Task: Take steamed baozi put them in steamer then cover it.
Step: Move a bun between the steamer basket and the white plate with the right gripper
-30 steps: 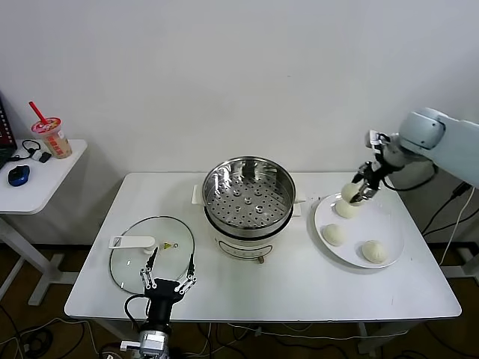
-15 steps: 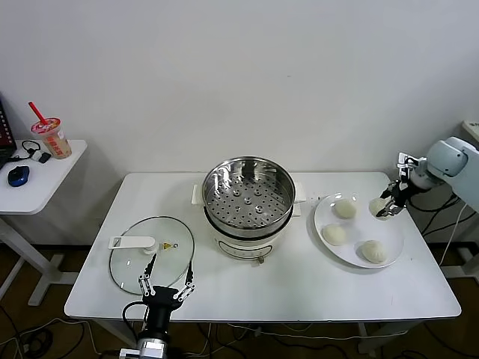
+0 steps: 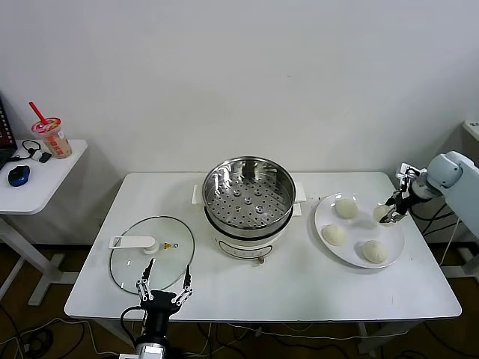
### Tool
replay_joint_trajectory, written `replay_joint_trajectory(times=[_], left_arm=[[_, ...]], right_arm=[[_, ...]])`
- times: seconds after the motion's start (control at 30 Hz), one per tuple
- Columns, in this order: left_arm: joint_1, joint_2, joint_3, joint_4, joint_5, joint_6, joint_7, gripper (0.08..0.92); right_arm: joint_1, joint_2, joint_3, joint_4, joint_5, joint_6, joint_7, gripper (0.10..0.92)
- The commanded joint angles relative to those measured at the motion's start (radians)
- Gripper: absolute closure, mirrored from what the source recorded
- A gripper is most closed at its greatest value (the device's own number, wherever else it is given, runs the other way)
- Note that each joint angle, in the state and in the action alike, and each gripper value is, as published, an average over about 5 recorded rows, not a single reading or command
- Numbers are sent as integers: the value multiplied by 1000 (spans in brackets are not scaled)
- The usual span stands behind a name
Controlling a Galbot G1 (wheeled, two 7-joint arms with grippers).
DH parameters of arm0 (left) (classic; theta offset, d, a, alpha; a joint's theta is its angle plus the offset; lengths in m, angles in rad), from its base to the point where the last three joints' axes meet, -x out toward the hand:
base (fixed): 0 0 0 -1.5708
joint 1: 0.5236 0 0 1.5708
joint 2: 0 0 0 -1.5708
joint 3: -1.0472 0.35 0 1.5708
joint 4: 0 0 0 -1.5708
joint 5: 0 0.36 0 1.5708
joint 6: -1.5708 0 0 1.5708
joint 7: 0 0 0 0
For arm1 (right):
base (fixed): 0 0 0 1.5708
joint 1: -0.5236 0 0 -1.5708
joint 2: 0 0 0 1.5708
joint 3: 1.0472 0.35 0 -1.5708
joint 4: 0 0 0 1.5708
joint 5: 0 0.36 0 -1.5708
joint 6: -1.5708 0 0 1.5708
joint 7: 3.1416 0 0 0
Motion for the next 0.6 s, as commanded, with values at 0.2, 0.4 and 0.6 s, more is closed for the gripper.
replay_joint_trajectory(times=[0.2,0.4,0.6], left_arm=[[4,-2,-1,7,3,0,-1,177],[-5,-9,2,4,3,3,-1,177],[-9,-16,5,5,6,4,1,177]], right_arm=[[-82,56,106,-85,-65,17,0,364],[-83,68,107,-101,-68,20,2,364],[-91,73,116,-110,-77,25,4,364]])
